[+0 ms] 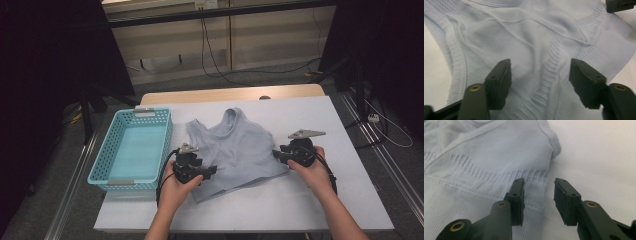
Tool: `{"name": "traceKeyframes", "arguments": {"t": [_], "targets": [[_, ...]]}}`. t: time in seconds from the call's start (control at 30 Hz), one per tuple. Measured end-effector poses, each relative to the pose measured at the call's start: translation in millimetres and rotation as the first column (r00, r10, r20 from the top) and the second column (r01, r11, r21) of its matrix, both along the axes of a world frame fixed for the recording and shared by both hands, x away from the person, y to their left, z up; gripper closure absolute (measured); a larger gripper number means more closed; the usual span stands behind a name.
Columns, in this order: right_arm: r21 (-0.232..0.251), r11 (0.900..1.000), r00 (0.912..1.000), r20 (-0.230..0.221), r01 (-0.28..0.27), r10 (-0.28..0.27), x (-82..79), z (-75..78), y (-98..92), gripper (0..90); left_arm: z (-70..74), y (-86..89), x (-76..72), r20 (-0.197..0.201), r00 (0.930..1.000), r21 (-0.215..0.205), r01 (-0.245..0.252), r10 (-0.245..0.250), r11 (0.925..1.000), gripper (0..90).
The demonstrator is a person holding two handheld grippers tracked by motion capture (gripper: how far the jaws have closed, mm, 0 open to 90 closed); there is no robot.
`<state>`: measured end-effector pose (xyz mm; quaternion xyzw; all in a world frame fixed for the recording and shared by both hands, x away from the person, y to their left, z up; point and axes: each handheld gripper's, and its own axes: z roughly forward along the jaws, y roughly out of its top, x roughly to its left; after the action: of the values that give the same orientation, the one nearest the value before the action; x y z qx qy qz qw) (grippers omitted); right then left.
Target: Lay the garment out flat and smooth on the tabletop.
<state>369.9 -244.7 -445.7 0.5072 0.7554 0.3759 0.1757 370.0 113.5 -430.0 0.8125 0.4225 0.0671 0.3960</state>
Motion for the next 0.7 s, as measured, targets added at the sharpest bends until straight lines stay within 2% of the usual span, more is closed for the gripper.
{"name": "traceKeyframes", "arguments": {"t": [0.1,0.17,0.27,0.33,0.37,0.57,0.7], "targets": [[-0.035,0.999,0.9992,-0.038,0.008,-0.010,4.2,-6.7,2.3,54.7,0.6,2.3,-1.8,0.003,0.9999,0.004,-0.010,0.010,0.9999,26.2],[-0.045,0.999,0.9987,-0.050,0.011,-0.014,7.0,-11.1,3.2,55.0,1.3,4.3,-3.0,0.002,1.0000,0.006,-0.008,0.008,0.9999,25.2],[-0.041,0.999,0.9984,-0.055,0.008,-0.010,10.2,-10.8,3.4,63.5,0.7,6.3,-4.4,0.007,0.9998,0.012,-0.016,0.016,0.9998,23.5],[-0.034,0.999,0.9988,-0.049,0.006,-0.007,11.2,-11.5,2.9,75.6,-0.1,7.0,-4.8,0.006,0.9997,0.007,-0.025,0.025,0.9997,23.0],[-0.005,1.000,0.9982,-0.058,-0.011,0.011,11.8,-12.0,2.4,84.9,-0.2,7.3,-4.8,0.007,0.9996,0.008,-0.027,0.027,0.9996,22.8],[-0.002,1.000,0.9978,-0.063,-0.019,0.019,12.9,-8.7,-1.2,89.0,0.7,8.3,-5.2,0.009,0.9992,0.008,-0.040,0.040,0.9992,22.3],[0.055,0.998,0.9987,-0.049,0.011,-0.008,9.8,-2.4,-14.6,89.2,-0.1,7.4,-4.8,0.007,0.9997,0.024,-0.025,0.025,0.9994,22.2]]}}
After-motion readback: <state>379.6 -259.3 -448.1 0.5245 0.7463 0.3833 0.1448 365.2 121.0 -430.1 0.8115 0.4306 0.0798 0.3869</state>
